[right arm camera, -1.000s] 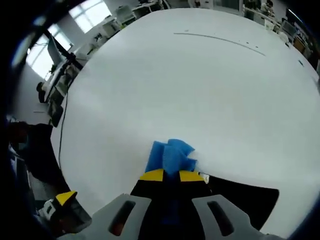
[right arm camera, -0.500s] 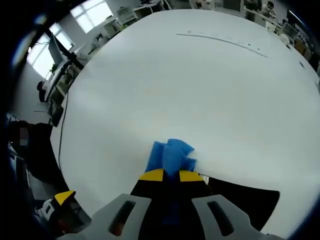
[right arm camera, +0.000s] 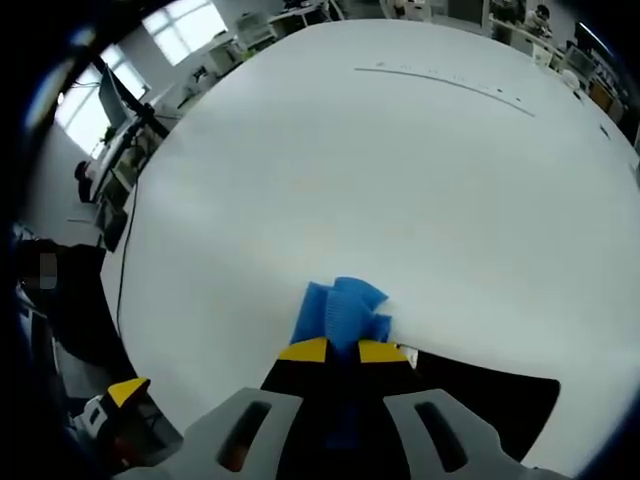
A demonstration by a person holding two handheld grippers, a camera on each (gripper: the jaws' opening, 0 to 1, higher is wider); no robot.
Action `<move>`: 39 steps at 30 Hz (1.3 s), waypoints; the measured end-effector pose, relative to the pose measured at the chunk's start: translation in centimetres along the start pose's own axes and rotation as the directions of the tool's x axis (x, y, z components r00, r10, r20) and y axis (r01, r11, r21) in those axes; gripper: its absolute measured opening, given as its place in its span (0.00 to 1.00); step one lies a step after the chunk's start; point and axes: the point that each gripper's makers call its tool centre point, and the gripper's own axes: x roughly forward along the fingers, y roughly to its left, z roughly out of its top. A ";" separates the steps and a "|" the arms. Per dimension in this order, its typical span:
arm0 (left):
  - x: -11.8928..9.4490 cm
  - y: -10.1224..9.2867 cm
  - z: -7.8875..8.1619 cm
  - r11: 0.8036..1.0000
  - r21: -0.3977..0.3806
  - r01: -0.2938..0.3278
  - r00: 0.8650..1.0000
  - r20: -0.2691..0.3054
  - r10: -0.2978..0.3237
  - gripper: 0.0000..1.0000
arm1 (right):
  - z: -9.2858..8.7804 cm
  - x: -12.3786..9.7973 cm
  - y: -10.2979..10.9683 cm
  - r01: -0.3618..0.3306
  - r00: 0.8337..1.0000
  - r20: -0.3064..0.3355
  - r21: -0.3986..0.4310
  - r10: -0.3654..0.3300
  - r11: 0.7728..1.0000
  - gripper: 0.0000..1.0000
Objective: Wipe the mirror surface with the cleaning cloth until all visible marks leave the cleaned area.
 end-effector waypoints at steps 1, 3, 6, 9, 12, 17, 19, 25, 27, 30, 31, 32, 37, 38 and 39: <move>0.0 0.0 0.0 1.000 0.000 -0.001 1.000 0.002 0.001 1.00 | -0.1 0.0 0.0 0.001 1.000 0.000 -0.003 -0.001 1.000 0.03; 0.0 0.0 0.1 1.000 -0.001 0.000 1.000 0.003 0.000 1.00 | -0.3 -0.2 0.2 0.004 1.000 0.002 -0.007 -0.004 1.000 0.03; 0.0 0.0 0.1 1.000 0.000 0.000 1.000 0.004 0.000 1.00 | -0.2 0.0 0.1 0.002 1.000 0.000 -0.003 -0.002 1.000 0.03; 0.0 0.0 0.1 1.000 0.000 -0.001 1.000 0.004 0.001 1.00 | -0.1 0.3 0.0 0.003 1.000 -0.001 -0.001 -0.003 1.000 0.03; 0.0 0.0 0.1 1.000 0.000 0.000 1.000 0.005 0.000 1.00 | -0.4 0.4 0.0 0.002 1.000 0.000 -0.002 -0.002 1.000 0.03; 0.0 0.0 0.1 1.000 0.003 0.000 1.000 0.005 0.000 1.00 | -0.8 0.2 0.2 -0.001 1.000 0.000 0.002 0.001 1.000 0.03; -0.1 0.0 0.1 1.000 0.002 0.000 1.000 0.006 -0.001 1.00 | -0.9 0.2 0.3 -0.004 1.000 0.001 0.006 0.004 1.000 0.03; -0.1 0.0 0.1 1.000 0.003 0.000 1.000 0.006 0.000 0.99 | -1.6 0.0 0.5 -0.010 1.000 0.001 0.006 0.010 1.000 0.03; -0.1 0.0 0.1 1.000 0.003 -0.001 1.000 0.006 0.001 0.99 | -1.7 0.0 0.6 -0.012 1.000 0.003 0.009 0.012 1.000 0.03; -0.1 0.0 0.1 1.000 0.003 0.000 1.000 0.006 0.000 0.99 | -1.7 0.0 0.6 -0.013 1.000 0.002 0.010 0.013 1.000 0.03; -0.1 0.0 0.1 1.000 0.004 0.000 1.000 0.006 0.000 0.99 | -1.7 0.0 0.6 -0.013 1.000 0.002 0.012 0.013 1.000 0.03; -0.1 0.0 0.1 1.000 0.004 -0.001 1.000 0.006 0.001 0.99 | -1.8 0.0 0.6 -0.013 1.000 0.001 0.012 0.013 1.000 0.03; -0.1 0.1 0.1 1.000 0.006 -0.002 1.000 0.006 0.002 0.99 | -2.1 -0.2 0.8 -0.017 1.000 -0.001 0.013 0.017 1.000 0.03; -0.1 0.1 0.1 1.000 0.005 -0.002 1.000 0.007 0.002 0.99 | -2.2 -0.2 0.9 -0.018 1.000 -0.001 0.012 0.018 1.000 0.03; -0.1 0.0 0.1 1.000 0.006 -0.002 1.000 0.007 0.002 0.99 | -2.4 -0.3 1.0 -0.019 1.000 -0.001 0.008 0.019 1.000 0.03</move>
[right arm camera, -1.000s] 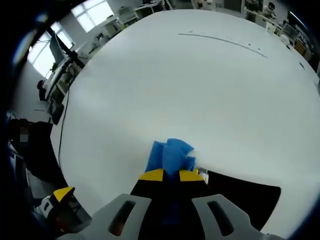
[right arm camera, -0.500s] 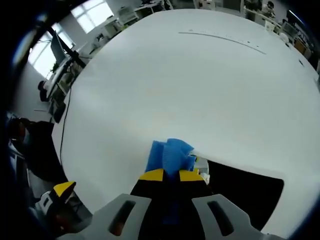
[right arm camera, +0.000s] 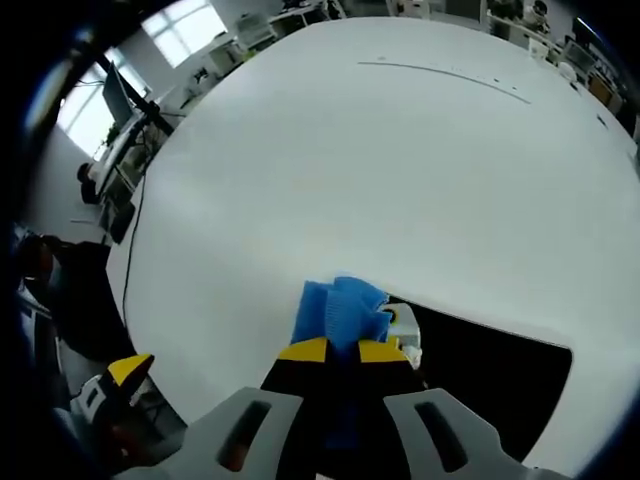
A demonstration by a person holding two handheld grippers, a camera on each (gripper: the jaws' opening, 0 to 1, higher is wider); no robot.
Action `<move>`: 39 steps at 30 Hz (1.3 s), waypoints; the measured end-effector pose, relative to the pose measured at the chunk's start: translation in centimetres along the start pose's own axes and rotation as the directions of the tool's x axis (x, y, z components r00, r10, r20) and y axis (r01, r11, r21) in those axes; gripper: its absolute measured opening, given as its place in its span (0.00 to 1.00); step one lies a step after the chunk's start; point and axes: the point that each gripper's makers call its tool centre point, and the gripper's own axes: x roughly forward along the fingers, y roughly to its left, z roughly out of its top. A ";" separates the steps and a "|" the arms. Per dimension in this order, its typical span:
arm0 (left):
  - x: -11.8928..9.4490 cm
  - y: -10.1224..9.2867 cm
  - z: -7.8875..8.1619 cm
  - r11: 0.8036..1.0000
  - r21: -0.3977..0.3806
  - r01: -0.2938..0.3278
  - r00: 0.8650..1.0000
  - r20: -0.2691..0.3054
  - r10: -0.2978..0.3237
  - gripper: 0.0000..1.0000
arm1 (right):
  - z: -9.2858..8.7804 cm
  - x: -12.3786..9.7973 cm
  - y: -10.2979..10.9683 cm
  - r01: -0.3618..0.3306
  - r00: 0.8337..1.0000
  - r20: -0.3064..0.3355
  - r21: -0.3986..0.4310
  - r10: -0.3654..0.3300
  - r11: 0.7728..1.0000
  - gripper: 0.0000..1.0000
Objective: Wipe the mirror surface with the cleaning cloth until all visible marks leave the cleaned area.
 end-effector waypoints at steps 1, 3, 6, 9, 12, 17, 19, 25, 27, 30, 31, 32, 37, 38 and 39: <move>0.0 0.0 0.0 1.000 0.002 0.001 1.000 -0.001 -0.001 0.99 | 0.0 0.0 0.0 -0.001 1.000 0.000 0.001 0.001 1.000 0.03; 0.0 0.0 0.0 1.000 0.003 0.002 1.000 -0.002 -0.002 0.99 | -0.3 -0.2 0.2 -0.006 1.000 -0.002 0.006 0.006 1.000 0.03; 0.1 -0.1 0.0 1.000 0.003 0.002 1.000 -0.002 -0.002 0.99 | -0.9 -0.5 0.6 -0.009 1.000 -0.004 0.006 0.009 1.000 0.03; 0.0 -0.1 0.0 1.000 0.005 0.002 1.000 -0.003 -0.002 0.99 | -1.0 -0.2 0.6 -0.020 1.000 -0.001 0.029 0.020 0.999 0.03; 0.0 -0.1 0.0 1.000 0.005 0.003 1.000 -0.004 -0.002 0.99 | -1.0 0.2 0.7 -0.028 1.000 -0.002 0.031 0.028 0.999 0.03; 0.1 -0.1 0.0 1.000 0.004 0.003 1.000 -0.002 -0.003 0.99 | -1.4 0.1 0.8 -0.036 0.999 0.002 0.040 0.036 0.999 0.03; 0.1 -0.1 0.0 1.000 0.002 0.002 1.000 0.000 -0.002 0.99 | -1.6 -0.1 1.0 -0.036 0.999 0.001 0.038 0.036 0.999 0.03; 0.1 -0.1 0.1 1.000 0.000 0.002 1.000 0.002 -0.002 0.99 | -2.2 -0.1 1.2 -0.037 0.999 0.010 0.038 0.037 0.999 0.03; 0.1 -0.1 0.1 1.000 -0.001 0.003 1.000 0.002 -0.003 0.99 | -2.2 -0.1 1.2 -0.038 0.999 0.008 0.039 0.038 0.999 0.03; 0.1 -0.1 0.0 1.000 -0.001 0.004 1.000 0.002 -0.004 0.99 | -2.2 -0.3 1.2 -0.044 0.999 0.005 0.050 0.044 0.998 0.03; 0.2 0.0 0.0 1.000 -0.002 0.003 1.000 0.001 -0.003 0.99 | -2.3 -0.3 1.3 -0.043 0.999 0.004 0.047 0.043 0.998 0.03; 0.2 0.0 0.0 1.000 -0.003 0.003 1.000 0.002 -0.003 0.99 | -2.3 -0.4 1.3 -0.042 0.999 0.004 0.045 0.042 0.998 0.03; 0.1 0.0 0.0 1.000 -0.003 0.001 1.000 -0.002 -0.001 0.99 | -2.4 -0.5 1.4 -0.043 0.999 0.005 0.045 0.043 0.998 0.03; 0.1 0.0 0.0 1.000 -0.003 0.001 1.000 -0.002 -0.001 0.99 | -2.4 -0.5 1.4 -0.044 0.999 0.007 0.044 0.043 0.998 0.03; 0.1 0.0 0.0 1.000 -0.003 0.001 1.000 -0.002 -0.001 0.99 | -2.4 -0.5 1.4 -0.044 0.999 0.007 0.043 0.044 0.998 0.03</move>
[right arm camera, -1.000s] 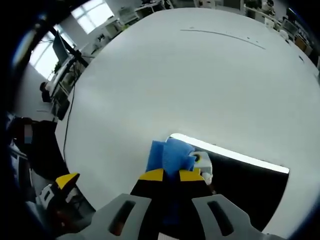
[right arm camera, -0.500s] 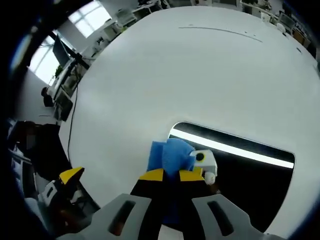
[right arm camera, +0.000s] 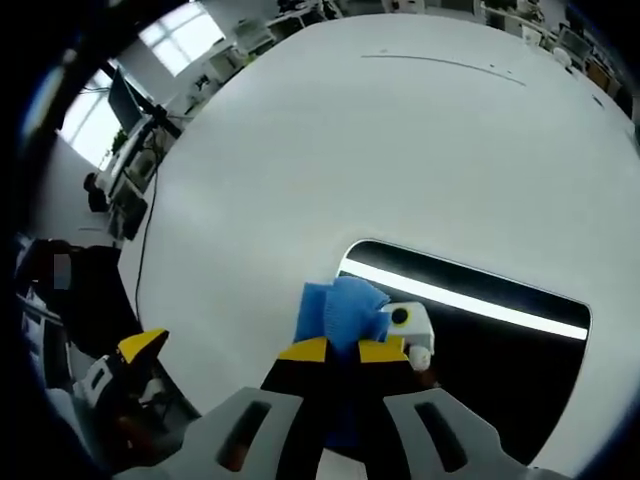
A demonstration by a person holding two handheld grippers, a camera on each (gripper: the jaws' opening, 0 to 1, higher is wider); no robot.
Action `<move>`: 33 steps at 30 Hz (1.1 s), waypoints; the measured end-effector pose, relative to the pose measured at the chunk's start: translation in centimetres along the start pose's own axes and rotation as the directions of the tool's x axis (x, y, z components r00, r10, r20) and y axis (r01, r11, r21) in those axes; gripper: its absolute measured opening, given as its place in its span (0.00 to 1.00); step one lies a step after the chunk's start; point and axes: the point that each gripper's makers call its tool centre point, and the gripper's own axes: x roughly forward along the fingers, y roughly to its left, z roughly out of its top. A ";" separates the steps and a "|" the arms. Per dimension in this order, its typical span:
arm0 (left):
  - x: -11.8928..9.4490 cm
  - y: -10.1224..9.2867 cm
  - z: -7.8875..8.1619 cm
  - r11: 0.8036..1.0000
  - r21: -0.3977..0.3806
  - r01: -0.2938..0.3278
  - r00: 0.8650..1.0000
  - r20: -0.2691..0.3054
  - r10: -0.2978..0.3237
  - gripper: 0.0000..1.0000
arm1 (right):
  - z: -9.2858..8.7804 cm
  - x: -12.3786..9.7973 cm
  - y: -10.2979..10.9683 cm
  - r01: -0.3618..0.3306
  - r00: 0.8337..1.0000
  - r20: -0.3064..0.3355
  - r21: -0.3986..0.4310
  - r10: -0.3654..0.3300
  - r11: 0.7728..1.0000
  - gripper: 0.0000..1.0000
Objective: Wipe the mirror surface with the cleaning cloth until all visible marks leave the cleaned area.
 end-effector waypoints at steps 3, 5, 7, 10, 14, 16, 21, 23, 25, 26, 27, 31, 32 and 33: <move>0.0 0.0 -0.1 1.000 0.004 0.001 1.000 -0.003 -0.001 0.99 | 0.0 0.0 0.0 -0.003 1.000 -0.002 -0.002 0.003 1.000 0.03; 0.0 0.0 0.0 1.000 0.004 0.000 1.000 -0.002 0.000 0.99 | 0.0 0.0 0.0 -0.004 1.000 0.000 -0.001 0.004 1.000 0.03; -0.1 0.0 0.0 1.000 0.000 -0.002 1.000 -0.001 0.002 0.99 | 0.0 0.0 -0.1 -0.004 1.000 0.003 -0.004 0.004 1.000 0.03; -0.1 0.0 0.2 1.000 -0.012 0.003 1.000 0.013 -0.003 0.99 | 0.0 0.1 -0.2 -0.006 1.000 0.001 -0.019 0.006 1.000 0.03; -0.2 -0.2 0.6 1.000 -0.026 0.012 0.999 0.036 -0.011 1.00 | -0.1 -0.1 -0.5 -0.006 1.000 0.000 -0.024 0.006 1.000 0.02; -0.2 -0.1 0.6 1.000 -0.026 0.010 0.999 0.034 -0.009 1.00 | -0.2 -0.2 -0.6 -0.005 1.000 0.002 -0.028 0.005 1.000 0.02; -0.3 0.1 0.6 1.000 -0.016 0.000 0.999 0.035 0.001 1.00 | -0.5 -0.5 -1.3 -0.009 1.000 0.000 -0.041 0.009 0.999 0.02; -0.4 0.1 0.6 1.000 -0.017 0.001 0.999 0.035 -0.001 1.00 | -0.6 -0.7 -1.7 -0.006 1.000 -0.003 -0.047 0.006 0.999 0.02; -0.3 0.0 0.5 1.000 -0.017 0.002 1.000 0.030 -0.002 1.00 | -0.8 -1.0 -2.0 -0.004 1.000 -0.003 -0.051 0.004 0.999 0.02; -0.3 0.0 0.4 1.000 -0.008 -0.001 1.000 0.022 0.001 1.00 | -0.9 -1.2 -2.2 -0.003 1.000 -0.001 -0.050 0.003 0.999 0.02; -0.3 0.0 0.4 1.000 -0.008 0.000 1.000 0.022 0.000 1.00 | -1.0 -1.3 -2.4 -0.005 1.000 0.000 -0.041 0.005 0.999 0.02; -0.4 0.0 0.5 1.000 -0.013 -0.002 1.000 0.026 0.002 1.00 | -1.3 -1.7 -3.0 -0.005 1.000 0.001 -0.036 0.005 0.999 0.02; -0.3 0.0 0.5 1.000 -0.011 -0.002 1.000 0.024 0.002 1.00 | -1.4 -1.8 -3.2 -0.006 1.000 0.003 -0.035 0.007 0.999 0.02; -0.3 0.0 0.4 1.000 -0.011 -0.001 1.000 0.023 0.002 1.00 | -1.4 -1.9 -3.3 -0.008 1.000 0.005 -0.036 0.008 0.999 0.02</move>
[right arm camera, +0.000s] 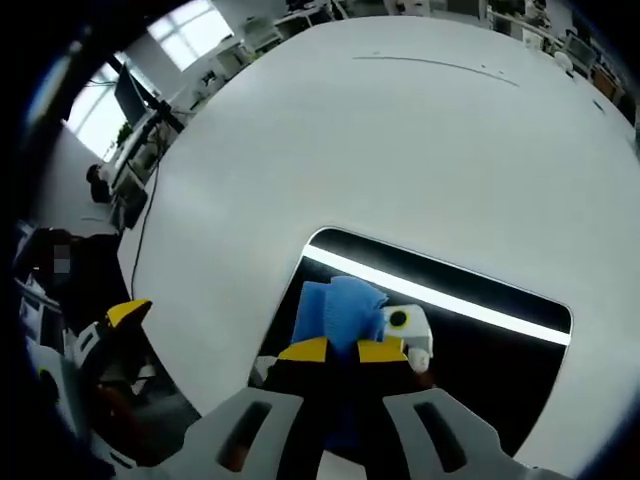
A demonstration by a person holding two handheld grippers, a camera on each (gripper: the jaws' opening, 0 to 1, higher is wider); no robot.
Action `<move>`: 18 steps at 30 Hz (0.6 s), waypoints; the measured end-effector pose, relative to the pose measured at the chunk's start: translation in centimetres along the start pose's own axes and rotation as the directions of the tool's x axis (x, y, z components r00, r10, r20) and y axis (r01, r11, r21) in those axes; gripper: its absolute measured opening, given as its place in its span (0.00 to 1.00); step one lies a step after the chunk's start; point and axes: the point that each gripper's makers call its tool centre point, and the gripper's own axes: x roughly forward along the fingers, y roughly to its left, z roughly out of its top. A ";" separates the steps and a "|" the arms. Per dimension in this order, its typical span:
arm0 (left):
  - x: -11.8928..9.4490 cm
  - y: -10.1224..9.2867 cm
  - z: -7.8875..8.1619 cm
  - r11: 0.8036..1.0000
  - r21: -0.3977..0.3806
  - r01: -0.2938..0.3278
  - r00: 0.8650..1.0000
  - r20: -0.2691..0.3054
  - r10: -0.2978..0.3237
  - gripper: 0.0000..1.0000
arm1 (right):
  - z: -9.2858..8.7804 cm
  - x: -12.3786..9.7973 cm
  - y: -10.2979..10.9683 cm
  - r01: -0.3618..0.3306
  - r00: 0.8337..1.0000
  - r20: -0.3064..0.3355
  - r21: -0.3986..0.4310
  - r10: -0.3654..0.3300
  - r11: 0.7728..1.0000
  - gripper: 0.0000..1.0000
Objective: Wipe the mirror surface with the cleaning cloth until all visible marks leave the cleaned area.
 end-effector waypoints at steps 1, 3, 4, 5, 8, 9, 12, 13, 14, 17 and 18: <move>0.0 0.0 0.0 1.000 -0.001 0.000 1.000 -0.001 0.000 1.00 | 0.0 0.0 -0.4 0.007 1.000 -0.005 -0.023 -0.007 1.000 0.02; 0.0 0.1 0.0 1.000 -0.001 -0.008 1.000 -0.002 0.008 1.00 | 0.0 -0.1 -0.5 0.006 1.000 -0.004 -0.020 -0.006 1.000 0.02; 0.0 0.2 0.0 1.000 -0.001 -0.009 1.000 -0.002 0.009 1.00 | -0.1 -0.1 -0.5 0.005 1.000 -0.003 -0.021 -0.005 1.000 0.02; 0.0 0.2 -0.1 1.000 0.003 -0.012 1.000 -0.006 0.012 1.00 | -0.1 -0.1 -0.5 0.004 1.000 -0.001 -0.024 -0.004 1.000 0.02; -0.1 0.4 -0.1 1.000 -0.002 -0.022 1.000 -0.007 0.022 1.00 | 0.0 0.0 -0.5 0.005 1.000 0.000 -0.028 -0.005 1.000 0.02; -0.1 0.4 -0.2 1.000 -0.006 -0.023 1.000 -0.008 0.023 1.00 | 0.0 0.0 -0.5 0.003 1.000 0.000 -0.027 -0.003 1.000 0.02; -0.1 0.5 -0.2 1.000 -0.017 -0.025 1.000 -0.011 0.024 1.00 | 0.0 0.0 -1.0 0.003 1.000 -0.001 -0.024 -0.003 1.000 0.02; -0.1 0.4 -0.2 1.000 -0.016 -0.024 1.000 -0.011 0.024 1.00 | 0.0 0.0 -1.0 0.001 1.000 -0.001 -0.023 -0.001 1.000 0.02; -0.1 0.4 -0.2 1.000 -0.012 -0.022 1.000 -0.010 0.022 1.00 | 0.0 0.0 -1.2 -0.004 1.000 -0.005 -0.012 0.004 1.000 0.02; 0.0 0.2 -0.3 1.000 0.002 -0.016 1.000 -0.015 0.016 1.00 | 0.1 0.1 -1.3 -0.010 1.000 -0.010 -0.001 0.010 1.000 0.02; 0.0 0.2 -0.3 1.000 0.003 -0.015 1.000 -0.015 0.016 1.00 | 0.1 0.2 -1.3 -0.011 1.000 -0.008 -0.002 0.011 1.000 0.02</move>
